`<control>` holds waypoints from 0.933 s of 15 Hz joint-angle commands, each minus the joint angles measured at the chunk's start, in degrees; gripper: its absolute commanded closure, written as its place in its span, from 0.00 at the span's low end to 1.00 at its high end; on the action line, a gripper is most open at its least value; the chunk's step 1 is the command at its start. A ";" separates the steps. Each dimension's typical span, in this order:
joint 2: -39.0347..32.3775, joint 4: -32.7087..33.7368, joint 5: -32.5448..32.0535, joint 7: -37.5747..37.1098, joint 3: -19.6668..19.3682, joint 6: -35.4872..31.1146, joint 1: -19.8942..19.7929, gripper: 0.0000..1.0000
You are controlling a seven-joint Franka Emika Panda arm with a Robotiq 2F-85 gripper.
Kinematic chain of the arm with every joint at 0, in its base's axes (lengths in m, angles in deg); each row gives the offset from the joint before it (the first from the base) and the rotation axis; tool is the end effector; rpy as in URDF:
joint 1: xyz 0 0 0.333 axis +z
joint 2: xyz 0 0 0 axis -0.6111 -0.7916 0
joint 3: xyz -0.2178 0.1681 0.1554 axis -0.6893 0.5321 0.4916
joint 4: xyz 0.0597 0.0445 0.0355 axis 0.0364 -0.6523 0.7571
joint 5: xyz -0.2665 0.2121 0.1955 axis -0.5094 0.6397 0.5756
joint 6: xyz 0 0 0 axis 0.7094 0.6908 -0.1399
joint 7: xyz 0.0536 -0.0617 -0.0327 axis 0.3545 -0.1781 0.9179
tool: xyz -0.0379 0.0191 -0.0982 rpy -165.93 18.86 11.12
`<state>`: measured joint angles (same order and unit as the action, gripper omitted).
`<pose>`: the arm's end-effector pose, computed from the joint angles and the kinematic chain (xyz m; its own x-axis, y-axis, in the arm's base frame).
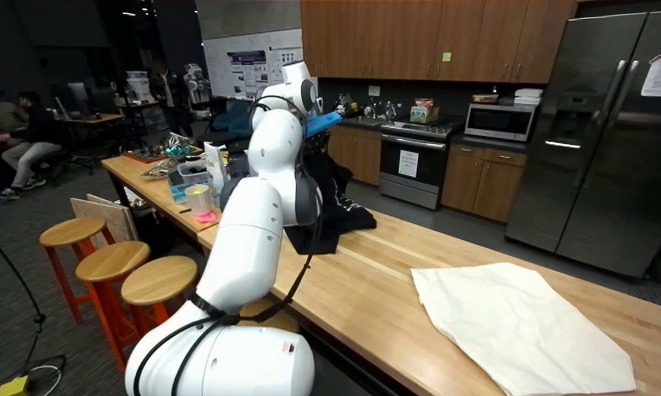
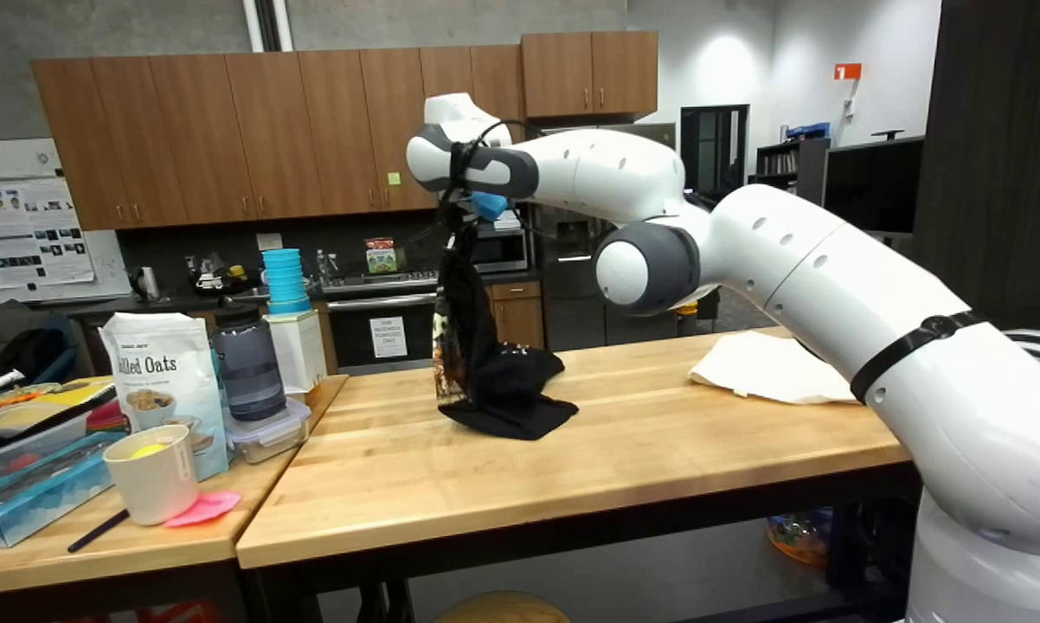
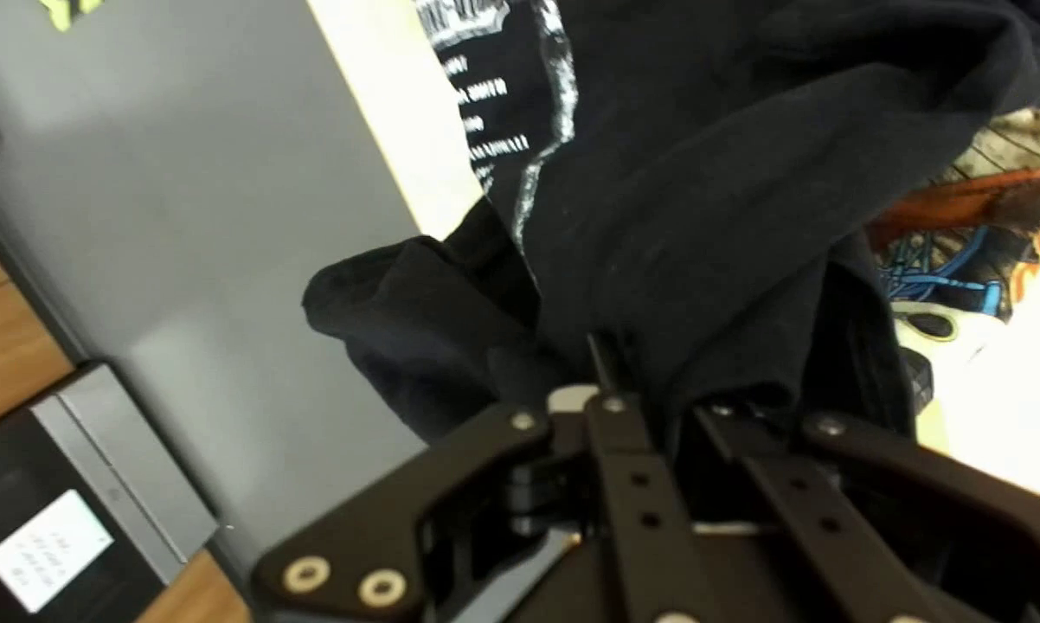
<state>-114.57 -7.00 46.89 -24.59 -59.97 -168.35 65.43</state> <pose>0.6868 0.3412 0.5640 0.4979 0.8508 0.1681 0.7916 -0.5251 0.3125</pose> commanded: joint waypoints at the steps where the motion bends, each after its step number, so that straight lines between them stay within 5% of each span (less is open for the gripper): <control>1: 2.66 -1.70 -3.53 -4.67 -3.85 1.54 -2.48 0.98; 5: -0.23 -0.29 -5.56 -10.67 -6.66 9.05 -3.78 0.98; 14: -3.55 -0.63 -4.18 -12.73 -4.22 28.93 -2.89 0.98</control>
<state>-117.72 -8.64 41.74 -37.68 -65.69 -144.95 62.13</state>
